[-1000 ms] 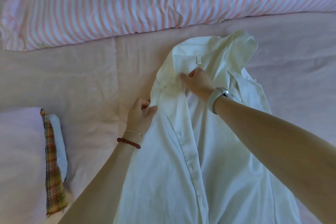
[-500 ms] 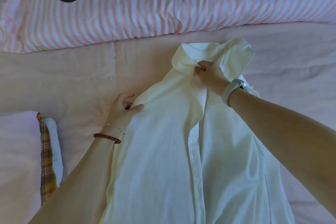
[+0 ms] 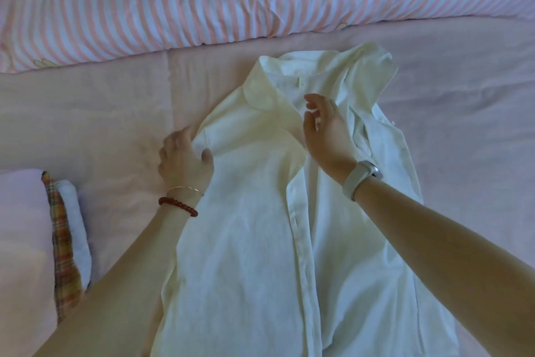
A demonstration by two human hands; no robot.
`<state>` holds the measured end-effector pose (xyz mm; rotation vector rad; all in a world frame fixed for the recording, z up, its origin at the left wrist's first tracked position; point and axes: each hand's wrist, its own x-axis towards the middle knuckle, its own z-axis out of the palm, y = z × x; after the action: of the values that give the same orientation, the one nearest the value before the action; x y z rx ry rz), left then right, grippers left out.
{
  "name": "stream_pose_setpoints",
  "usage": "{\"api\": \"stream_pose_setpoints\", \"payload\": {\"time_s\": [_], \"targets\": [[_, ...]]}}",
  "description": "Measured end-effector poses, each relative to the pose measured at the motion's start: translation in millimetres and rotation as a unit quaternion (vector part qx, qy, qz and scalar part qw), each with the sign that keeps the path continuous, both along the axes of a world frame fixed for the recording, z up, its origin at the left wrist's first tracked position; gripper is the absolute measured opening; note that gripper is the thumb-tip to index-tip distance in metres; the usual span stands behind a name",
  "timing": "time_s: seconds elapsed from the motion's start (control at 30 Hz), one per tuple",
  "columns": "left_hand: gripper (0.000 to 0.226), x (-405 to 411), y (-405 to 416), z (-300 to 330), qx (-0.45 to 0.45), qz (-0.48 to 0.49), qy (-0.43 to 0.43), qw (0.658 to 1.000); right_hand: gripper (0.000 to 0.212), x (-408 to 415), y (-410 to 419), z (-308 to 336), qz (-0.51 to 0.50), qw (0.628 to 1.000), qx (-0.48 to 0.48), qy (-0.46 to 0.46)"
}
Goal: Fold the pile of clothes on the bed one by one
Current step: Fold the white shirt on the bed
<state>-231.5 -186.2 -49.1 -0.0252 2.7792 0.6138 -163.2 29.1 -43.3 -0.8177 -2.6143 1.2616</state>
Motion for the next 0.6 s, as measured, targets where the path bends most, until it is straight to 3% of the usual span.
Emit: {"api": "stream_pose_setpoints", "payload": {"time_s": [0.07,0.13,0.37,0.47,0.6], "targets": [[0.049,36,9,5,-0.003,-0.097,0.092,0.991,0.032,46,-2,8,-0.041,0.998,0.020,0.046],[0.050,81,16,5,0.004,-0.193,0.107,0.975,0.032,95,-1,9,-0.101,0.992,0.046,0.051],[0.057,202,27,-6,-0.036,-0.335,-0.116,0.934,0.041,235,-1,-10,-0.305,0.947,-0.007,-0.102],[0.061,213,23,-16,-0.078,-0.367,-0.126,0.918,0.052,266,-4,-15,-0.329,0.929,-0.013,-0.167],[0.059,207,26,-14,-0.099,-0.358,-0.135,0.919,0.050,280,3,-14,-0.375,0.891,-0.023,-0.254]]}}
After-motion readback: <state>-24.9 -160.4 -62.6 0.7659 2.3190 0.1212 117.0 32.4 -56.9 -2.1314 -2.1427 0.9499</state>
